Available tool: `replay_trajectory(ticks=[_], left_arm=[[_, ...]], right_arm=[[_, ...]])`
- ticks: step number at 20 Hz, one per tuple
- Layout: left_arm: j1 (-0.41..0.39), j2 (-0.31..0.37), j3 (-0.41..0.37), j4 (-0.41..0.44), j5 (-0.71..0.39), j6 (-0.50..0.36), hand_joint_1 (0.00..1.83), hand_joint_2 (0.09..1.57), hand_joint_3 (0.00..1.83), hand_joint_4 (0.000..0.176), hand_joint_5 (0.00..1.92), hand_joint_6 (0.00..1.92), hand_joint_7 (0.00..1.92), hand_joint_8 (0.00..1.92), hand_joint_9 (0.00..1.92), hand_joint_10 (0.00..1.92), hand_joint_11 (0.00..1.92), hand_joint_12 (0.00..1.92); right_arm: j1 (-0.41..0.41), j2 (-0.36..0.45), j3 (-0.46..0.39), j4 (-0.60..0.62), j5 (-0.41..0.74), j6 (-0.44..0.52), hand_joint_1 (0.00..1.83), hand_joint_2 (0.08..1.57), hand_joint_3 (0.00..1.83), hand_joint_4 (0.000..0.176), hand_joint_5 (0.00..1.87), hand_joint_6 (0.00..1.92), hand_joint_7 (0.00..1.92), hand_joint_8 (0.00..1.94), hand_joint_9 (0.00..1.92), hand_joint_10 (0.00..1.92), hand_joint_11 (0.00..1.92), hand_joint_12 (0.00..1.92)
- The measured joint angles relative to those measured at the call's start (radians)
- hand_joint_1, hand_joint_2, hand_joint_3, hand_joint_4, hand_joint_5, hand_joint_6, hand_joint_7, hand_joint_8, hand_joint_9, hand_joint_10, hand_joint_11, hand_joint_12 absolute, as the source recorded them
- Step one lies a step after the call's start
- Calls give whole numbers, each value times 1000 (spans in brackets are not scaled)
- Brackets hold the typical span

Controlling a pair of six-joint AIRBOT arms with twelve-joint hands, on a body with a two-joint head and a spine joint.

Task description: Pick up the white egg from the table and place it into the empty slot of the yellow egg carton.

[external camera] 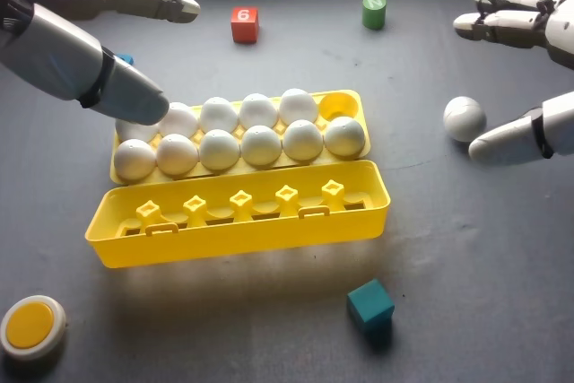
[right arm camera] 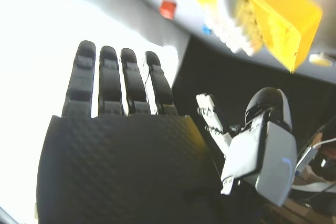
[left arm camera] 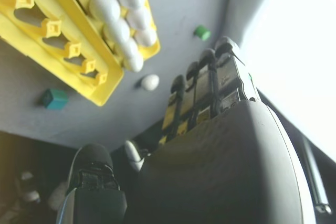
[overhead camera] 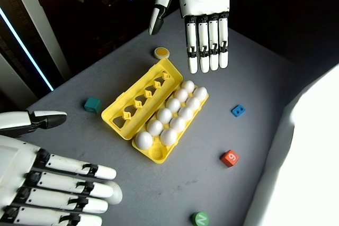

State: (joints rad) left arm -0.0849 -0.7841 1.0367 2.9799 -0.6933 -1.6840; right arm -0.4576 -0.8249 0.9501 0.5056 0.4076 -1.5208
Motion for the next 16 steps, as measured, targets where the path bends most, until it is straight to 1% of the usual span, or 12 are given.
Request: replay_trajectory(ticks=[3, 4, 5, 8, 9, 10, 11, 12, 13, 14, 15, 16], left_arm=[[14, 0, 0, 0, 3, 0, 0, 1132, 8, 0, 0, 0, 0, 0, 0, 0, 0, 0], [22, 0, 0, 0, 6, 0, 0, 1127, 5, 0, 0, 0, 0, 0, 0, 0, 0, 0], [27, 0, 0, 0, 7, 0, 0, 1123, 3, 0, 0, 0, 0, 0, 0, 0, 0, 0], [34, 0, 0, 2, 18, 0, 0, 1115, 0, 0, 0, 0, 0, 0, 0, 0, 0, 0], [34, 0, -2, 1, 18, 0, 0, 1118, 0, 0, 0, 0, 0, 0, 0, 0, 0, 0], [36, 0, -5, 0, 24, 0, 0, 1120, 2, 0, 0, 0, 0, 0, 0, 0, 0, 0], [40, 0, -10, 0, 32, 0, 0, 1120, 1, 0, 0, 0, 0, 0, 0, 0, 0, 0], [43, -3, -11, 0, 31, 0, 0, 1121, 2, 0, 0, 0, 0, 0, 0, 0, 0, 0], [52, -5, -10, -2, 37, 0, 0, 1118, 0, 0, 0, 0, 0, 0, 0, 0, 0, 0], [53, -5, -10, 0, 35, 0, 0, 1118, 0, 0, 0, 0, 0, 0, 0, 0, 0, 0], [58, -5, -10, 4, 38, 0, 0, 1120, 1, 0, 0, 0, 0, 0, 0, 0, 0, 0], [58, -5, -10, 4, 39, 0, 0, 1122, 2, 0, 0, 0, 0, 0, 0, 0, 0, 0]], right_arm=[[0, -67, 62, 142, 14, -163, 108, 710, 0, 77, 124, 0, 0, 0, 0, 0, 0, 0], [-1, -92, 88, 206, 14, -197, 434, 706, 0, 89, 356, 33, 0, 0, 0, 0, 0, 0], [-1, -103, 103, 245, 14, -211, 481, 697, 0, 76, 479, 22, 0, 0, 0, 0, 0, 0], [9, -127, 143, 327, 20, -241, 493, 696, 0, 82, 513, 18, 0, 0, 0, 0, 0, 0], [23, -141, 152, 393, 24, -278, 493, 694, 0, 74, 513, 16, 0, 0, 0, 0, 0, 0], [36, -155, 164, 446, 33, -315, 550, 656, 0, 52, 580, 42, 15, 5, 0, 0, 0, 0], [47, -174, 183, 497, 42, -344, 545, 680, 0, 61, 598, 18, 2, 0, 0, 0, 0, 0], [55, -191, 198, 526, 41, -360, 628, 690, 0, 32, 637, 27, 2, 1, 0, 0, 0, 0], [55, -207, 213, 537, 43, -362, 561, 687, 0, 57, 611, 12, 0, 0, 0, 0, 0, 0], [55, -214, 219, 538, 43, -366, 702, 717, 8, 5, 682, 39, 0, 0, 0, 0, 0, 0], [56, -227, 228, 551, 43, -380, 624, 740, 16, 25, 652, 13, 85, 7, 0, 0, 0, 0], [61, -250, 243, 585, 45, -427, 606, 744, 17, 51, 617, 2, 60, 1, 0, 0, 0, 0]])
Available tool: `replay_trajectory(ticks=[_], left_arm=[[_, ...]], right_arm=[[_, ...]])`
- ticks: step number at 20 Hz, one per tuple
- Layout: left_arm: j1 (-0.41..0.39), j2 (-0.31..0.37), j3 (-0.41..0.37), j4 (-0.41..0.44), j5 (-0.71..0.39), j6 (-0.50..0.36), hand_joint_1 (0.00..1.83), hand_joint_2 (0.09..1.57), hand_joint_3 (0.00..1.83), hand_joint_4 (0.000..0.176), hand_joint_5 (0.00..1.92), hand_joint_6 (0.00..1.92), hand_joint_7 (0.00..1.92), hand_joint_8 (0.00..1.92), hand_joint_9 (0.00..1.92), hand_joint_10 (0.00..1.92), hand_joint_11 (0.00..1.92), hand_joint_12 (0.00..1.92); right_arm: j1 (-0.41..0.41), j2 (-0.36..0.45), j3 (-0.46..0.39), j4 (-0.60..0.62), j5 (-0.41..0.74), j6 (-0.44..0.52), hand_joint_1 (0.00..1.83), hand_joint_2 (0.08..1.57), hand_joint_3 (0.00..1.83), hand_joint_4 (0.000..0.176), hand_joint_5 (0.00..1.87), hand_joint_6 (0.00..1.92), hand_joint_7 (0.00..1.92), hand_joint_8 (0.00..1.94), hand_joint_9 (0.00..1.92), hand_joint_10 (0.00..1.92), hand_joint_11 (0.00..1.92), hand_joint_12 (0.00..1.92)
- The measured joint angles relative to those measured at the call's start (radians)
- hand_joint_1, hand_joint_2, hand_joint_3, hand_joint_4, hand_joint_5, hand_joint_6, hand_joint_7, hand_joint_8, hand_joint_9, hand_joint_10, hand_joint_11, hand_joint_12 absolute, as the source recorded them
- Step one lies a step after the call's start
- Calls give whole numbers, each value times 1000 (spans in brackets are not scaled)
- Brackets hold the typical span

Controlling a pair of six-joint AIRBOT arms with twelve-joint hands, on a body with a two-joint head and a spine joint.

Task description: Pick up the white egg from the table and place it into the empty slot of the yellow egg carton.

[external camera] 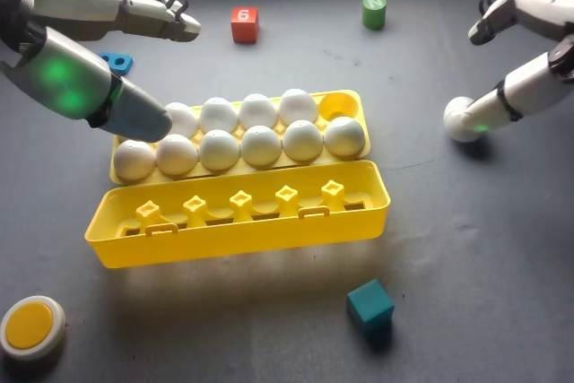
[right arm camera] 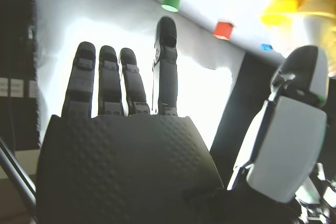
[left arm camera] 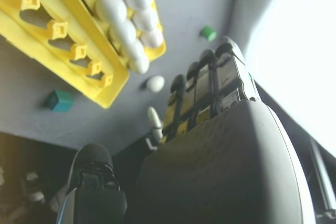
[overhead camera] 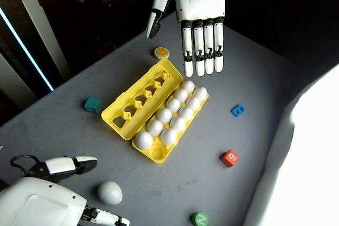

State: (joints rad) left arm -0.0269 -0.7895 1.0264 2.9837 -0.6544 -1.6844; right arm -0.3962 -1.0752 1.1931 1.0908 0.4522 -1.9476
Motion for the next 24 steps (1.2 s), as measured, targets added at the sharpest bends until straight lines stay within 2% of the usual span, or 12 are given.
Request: replay_trajectory(ticks=[1, 2, 4, 5, 7, 9, 10, 12, 13, 16, 18, 24], left_arm=[[0, 0, 0, -3, 2, 0, 0, 1126, 4, 0, 0, 0, 0, 0, 0, 0, 0, 0], [0, -3, 0, -3, 3, 0, 0, 1128, 4, 0, 0, 0, 0, 0, 0, 0, 0, 0], [0, -4, 0, -3, 4, 0, 0, 1129, 5, 0, 0, 0, 0, 0, 0, 0, 0, 0], [0, -4, 0, -3, 5, 0, 0, 1132, 6, 0, 0, 0, 0, 0, 0, 0, 0, 0], [0, -4, 0, -2, 4, 0, 0, 1122, 1, 0, 8, 3, 0, 0, 0, 0, 0, 0], [0, -4, 0, -3, 4, 0, 0, 1123, 1, 0, 33, 12, 14, 5, 0, 0, 0, 0], [0, -4, 0, -3, 4, 0, 0, 1135, 6, 0, 61, 17, 34, 9, 1, 0, 1, 1], [0, -4, 0, -3, 5, 0, 0, 1131, 4, 0, 59, 14, 31, 7, 5, 2, 10, 4], [0, -4, 0, -3, 5, 0, 0, 1128, 2, 0, 60, 14, 30, 6, 8, 3, 18, 8], [0, -5, 0, -3, 5, 0, 0, 1133, 4, 0, 44, 4, 20, 0, 0, 0, 0, 1], [0, -6, 0, -4, 6, 0, 0, 1134, 3, 0, 79, 14, 74, 16, 44, 14, 31, 17], [0, -6, 0, -3, 5, 0, 0, 1148, 8, 0, 57, 1, 33, 1, 4, 1, 3, 1]], right_arm=[[5, -16, 13, 39, -1, -24, 649, 764, 25, 41, 680, 28, 86, 11, 0, 0, 0, 0], [10, -38, 33, 92, 0, -65, 648, 763, 19, 61, 720, 24, 202, 17, 0, 0, 0, 0], [11, -70, 64, 117, 1, -97, 657, 761, 12, 62, 779, 23, 204, 7, 0, 0, 0, 0], [11, -84, 76, 121, -1, -97, 655, 774, 18, 80, 769, 14, 141, 1, 0, 0, 0, 0], [10, -99, 88, 121, 2, -98, 680, 787, 21, 84, 796, 22, 6, 0, 0, 0, 0, 0], [10, -119, 98, 130, 6, -99, 638, 821, 31, 88, 760, 4, 9, 3, 0, 0, 0, 0], [6, -124, 100, 153, 7, -108, 743, 759, 0, 97, 833, 31, 0, 0, 0, 0, 0, 0], [-1, -130, 102, 211, 7, -150, 764, 740, 0, 94, 857, 38, 0, 0, 0, 0, 0, 0], [-9, -130, 102, 230, 8, -151, 785, 700, 0, 109, 915, 30, 32, 0, 0, 0, 0, 0], [-18, -130, 105, 278, 19, -155, 788, 709, 0, 105, 918, 18, 100, 21, 0, 0, 0, 0], [-17, -130, 108, 321, 25, -155, 727, 708, 0, 136, 874, 2, 52, 17, 0, 0, 0, 0], [-5, -149, 120, 328, 28, -152, 761, 703, 0, 131, 892, 8, 53, 7, 0, 0, 0, 0]])
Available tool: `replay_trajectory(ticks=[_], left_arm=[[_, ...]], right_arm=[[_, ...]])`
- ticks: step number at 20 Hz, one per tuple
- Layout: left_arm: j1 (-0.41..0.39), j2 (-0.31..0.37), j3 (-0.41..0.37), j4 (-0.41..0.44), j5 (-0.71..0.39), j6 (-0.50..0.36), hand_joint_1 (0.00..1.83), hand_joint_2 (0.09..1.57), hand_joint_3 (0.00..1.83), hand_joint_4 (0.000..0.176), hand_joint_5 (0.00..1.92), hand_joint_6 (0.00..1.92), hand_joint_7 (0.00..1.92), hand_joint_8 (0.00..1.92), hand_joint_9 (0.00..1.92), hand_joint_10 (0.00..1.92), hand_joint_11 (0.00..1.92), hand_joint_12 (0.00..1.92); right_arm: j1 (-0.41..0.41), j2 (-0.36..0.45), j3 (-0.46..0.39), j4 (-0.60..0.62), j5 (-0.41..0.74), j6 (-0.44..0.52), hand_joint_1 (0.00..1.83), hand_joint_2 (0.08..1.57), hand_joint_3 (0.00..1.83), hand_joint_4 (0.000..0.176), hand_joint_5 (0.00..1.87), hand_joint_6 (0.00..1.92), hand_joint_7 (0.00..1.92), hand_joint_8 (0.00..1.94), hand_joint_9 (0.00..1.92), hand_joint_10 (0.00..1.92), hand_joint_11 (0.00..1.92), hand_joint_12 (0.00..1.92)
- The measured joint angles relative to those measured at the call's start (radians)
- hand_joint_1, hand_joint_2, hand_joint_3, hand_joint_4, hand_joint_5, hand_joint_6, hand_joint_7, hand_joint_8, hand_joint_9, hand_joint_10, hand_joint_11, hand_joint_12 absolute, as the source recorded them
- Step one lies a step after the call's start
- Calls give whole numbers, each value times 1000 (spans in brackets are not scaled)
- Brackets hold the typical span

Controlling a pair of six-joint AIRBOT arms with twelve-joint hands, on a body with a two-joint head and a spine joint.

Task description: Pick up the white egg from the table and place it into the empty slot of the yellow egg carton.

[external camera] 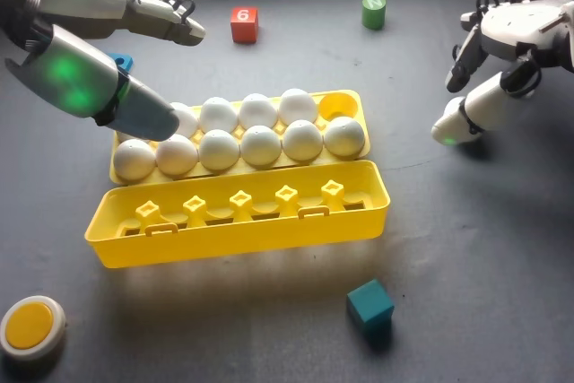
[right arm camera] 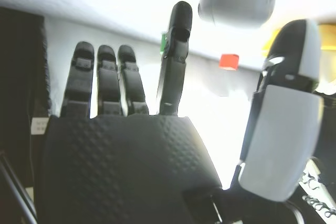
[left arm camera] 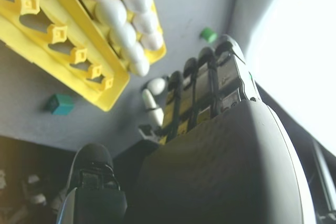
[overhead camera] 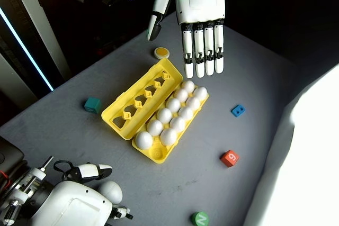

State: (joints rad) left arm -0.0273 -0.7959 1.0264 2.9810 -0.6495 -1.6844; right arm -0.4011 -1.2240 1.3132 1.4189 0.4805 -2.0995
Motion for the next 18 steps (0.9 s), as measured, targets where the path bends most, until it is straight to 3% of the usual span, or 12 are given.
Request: replay_trajectory(ticks=[1, 2, 4, 8, 9, 11, 14, 16, 18], left_arm=[[0, 0, 0, 0, 1, 0, 0, 1145, 5, 0, 44, 1, 20, 1, 0, 0, 0, 0], [0, 0, 0, 0, 1, 0, 0, 1143, 4, 0, 44, 1, 21, 2, 0, 0, 0, 0], [0, 0, 0, 1, 0, 0, 0, 1142, 3, 0, 40, 1, 22, 2, 0, 0, 0, 0], [0, 0, 0, 0, 1, 0, 0, 1144, 3, 0, 41, 2, 32, 6, 11, 4, 14, 6], [0, 0, 0, 0, 1, 0, 0, 1147, 4, 0, 30, 0, 22, 1, 2, 0, 1, 0], [0, 0, 0, 0, 0, 0, 0, 1147, 4, 0, 26, 0, 19, 0, 0, 0, 0, 0], [0, 0, 0, 0, 1, 0, 0, 1145, 2, 0, 33, 2, 30, 4, 10, 4, 5, 3], [0, 0, 0, 0, 1, 0, 0, 1149, 3, 0, 34, 2, 33, 4, 16, 5, 15, 7], [0, 0, 0, 0, 1, 0, 0, 1143, 0, 0, 30, 0, 34, 4, 18, 5, 22, 11]], right_arm=[[2, -2, 2, -3, 1, 0, 770, 717, 0, 127, 885, 4, 102, 22, 0, 0, 0, 0], [2, -2, 2, -3, 0, 0, 754, 737, 9, 138, 859, 0, 56, 4, 0, 0, 0, 0], [2, -2, 2, -2, 0, -2, 757, 741, 9, 141, 860, 4, 2, 0, 0, 0, 0, 0], [-2, -2, 7, -1, 1, -13, 777, 748, 11, 134, 853, 1, 58, 20, 0, 0, 0, 0], [-2, -2, 7, -2, 1, -16, 807, 754, 12, 114, 876, 9, 50, 14, 0, 0, 0, 0], [-7, -2, 7, -2, 2, -17, 807, 756, 13, 113, 876, 9, 54, 15, 0, 0, 0, 0], [-13, -2, 9, -2, 0, -19, 794, 760, 11, 133, 894, 15, 9, 3, 0, 0, 0, 0], [-13, -2, 9, 0, 0, -19, 882, 774, 9, 115, 1006, 36, 13, 0, 0, 0, 0, 0], [-13, -2, 9, -1, 0, -19, 963, 782, 4, 131, 1118, 31, 1, 0, 0, 0, 0, 0]])
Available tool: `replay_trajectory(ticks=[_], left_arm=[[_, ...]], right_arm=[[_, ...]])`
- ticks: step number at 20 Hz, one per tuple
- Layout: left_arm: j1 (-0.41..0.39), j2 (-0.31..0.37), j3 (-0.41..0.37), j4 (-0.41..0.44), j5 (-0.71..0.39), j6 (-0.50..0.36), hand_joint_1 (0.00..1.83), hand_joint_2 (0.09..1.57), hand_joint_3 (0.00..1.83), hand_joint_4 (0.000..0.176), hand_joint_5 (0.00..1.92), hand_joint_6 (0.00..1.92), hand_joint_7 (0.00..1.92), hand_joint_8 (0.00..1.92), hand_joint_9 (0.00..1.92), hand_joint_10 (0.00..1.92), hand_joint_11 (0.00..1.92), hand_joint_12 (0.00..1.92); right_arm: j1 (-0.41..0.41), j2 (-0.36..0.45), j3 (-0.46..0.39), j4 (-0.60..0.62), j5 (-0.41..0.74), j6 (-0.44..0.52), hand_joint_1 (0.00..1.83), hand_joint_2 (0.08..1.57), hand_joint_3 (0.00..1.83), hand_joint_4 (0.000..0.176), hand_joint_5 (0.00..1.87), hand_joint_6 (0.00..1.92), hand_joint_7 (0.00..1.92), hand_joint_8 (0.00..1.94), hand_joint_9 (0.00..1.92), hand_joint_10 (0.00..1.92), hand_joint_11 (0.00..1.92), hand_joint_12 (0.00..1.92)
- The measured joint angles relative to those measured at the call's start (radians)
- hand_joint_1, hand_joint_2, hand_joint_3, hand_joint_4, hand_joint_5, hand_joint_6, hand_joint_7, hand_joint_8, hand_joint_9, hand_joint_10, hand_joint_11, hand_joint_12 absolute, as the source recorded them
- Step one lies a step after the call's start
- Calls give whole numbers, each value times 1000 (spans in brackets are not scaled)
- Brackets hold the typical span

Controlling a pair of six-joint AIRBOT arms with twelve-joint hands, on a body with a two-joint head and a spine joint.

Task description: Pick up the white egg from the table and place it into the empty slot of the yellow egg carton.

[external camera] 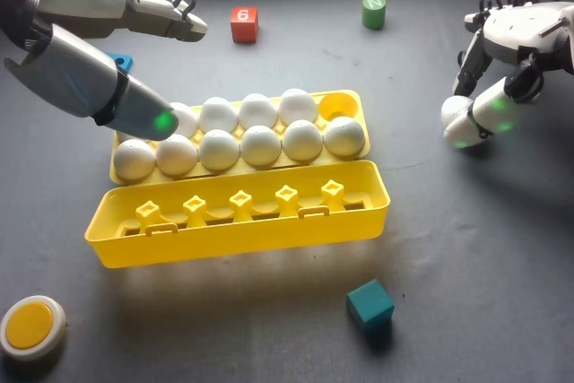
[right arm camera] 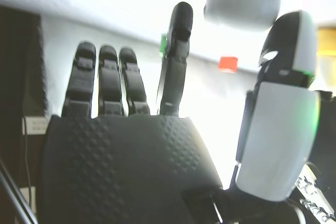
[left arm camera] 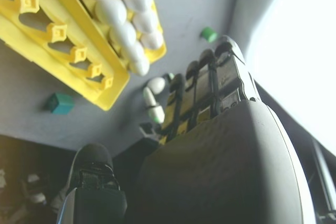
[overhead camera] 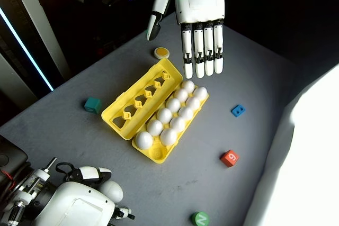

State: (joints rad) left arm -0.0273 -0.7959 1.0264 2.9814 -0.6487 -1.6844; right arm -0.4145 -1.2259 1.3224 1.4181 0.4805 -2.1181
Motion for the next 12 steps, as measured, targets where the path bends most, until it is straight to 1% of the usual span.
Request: replay_trajectory(ticks=[1, 2, 3, 4, 6, 7, 8, 9, 12], left_arm=[[0, 0, 0, 0, 0, 0, 0, 1143, 0, 0, 28, 0, 24, 0, 11, 2, 20, 11], [0, 0, 0, 0, 0, 0, 0, 1140, 0, 0, 35, 3, 25, 1, 10, 2, 11, 7], [0, 0, 0, 0, 0, 0, 0, 1144, 1, 0, 40, 5, 27, 2, 6, 0, 1, 3], [0, 0, 0, 0, 0, 0, 0, 1145, 1, 0, 36, 3, 34, 4, 17, 5, 10, 7], [0, 0, 0, 0, 0, 0, 0, 1147, 2, 0, 44, 5, 46, 7, 31, 9, 28, 17], [0, 0, 0, 0, 0, 0, 0, 1148, 2, 0, 42, 4, 44, 5, 30, 7, 21, 15], [0, 0, -1, 0, 0, 0, 0, 1148, 2, 0, 42, 4, 44, 5, 30, 7, 21, 15], [0, 0, -2, 0, 0, 0, 0, 1145, 0, 0, 54, 7, 56, 9, 32, 7, 14, 14], [0, 0, -5, -1, 0, 0, 0, 1146, 1, 0, 49, 3, 44, 2, 18, 0, 0, 9]], right_arm=[[0, 0, 0, 0, -1, 0, 972, 798, 9, 154, 1155, 38, 16, 4, 0, 0, 0, 0], [0, 0, 0, 0, -1, 0, 1082, 921, 7, 172, 1370, 141, 56, 9, 0, 0, 0, 0], [0, 0, 0, 0, 0, 0, 1108, 947, 7, 175, 1415, 161, 63, 8, 0, 0, 0, 0], [0, 0, 0, 0, 0, 0, 1124, 948, 1, 176, 1462, 105, 92, 5, 0, 0, 0, 0], [0, 0, 0, 0, 0, 0, 1118, 959, 4, 176, 1468, 92, 86, 0, 0, 0, 0, 0], [0, 0, 0, 0, 0, 0, 1112, 976, 0, 176, 1407, 220, 66, 16, 0, 0, 0, 0], [0, 0, 0, 0, 0, 0, 1112, 976, 0, 176, 1407, 220, 66, 16, 0, 0, 0, 0], [0, 0, 0, 0, 0, 0, 1105, 980, 0, 176, 1328, 391, 76, 1, 0, 0, 0, 0], [9, 0, 0, 3, -11, 0, 1104, 982, 0, 176, 1317, 412, 108, 13, 0, 0, 0, 0]])
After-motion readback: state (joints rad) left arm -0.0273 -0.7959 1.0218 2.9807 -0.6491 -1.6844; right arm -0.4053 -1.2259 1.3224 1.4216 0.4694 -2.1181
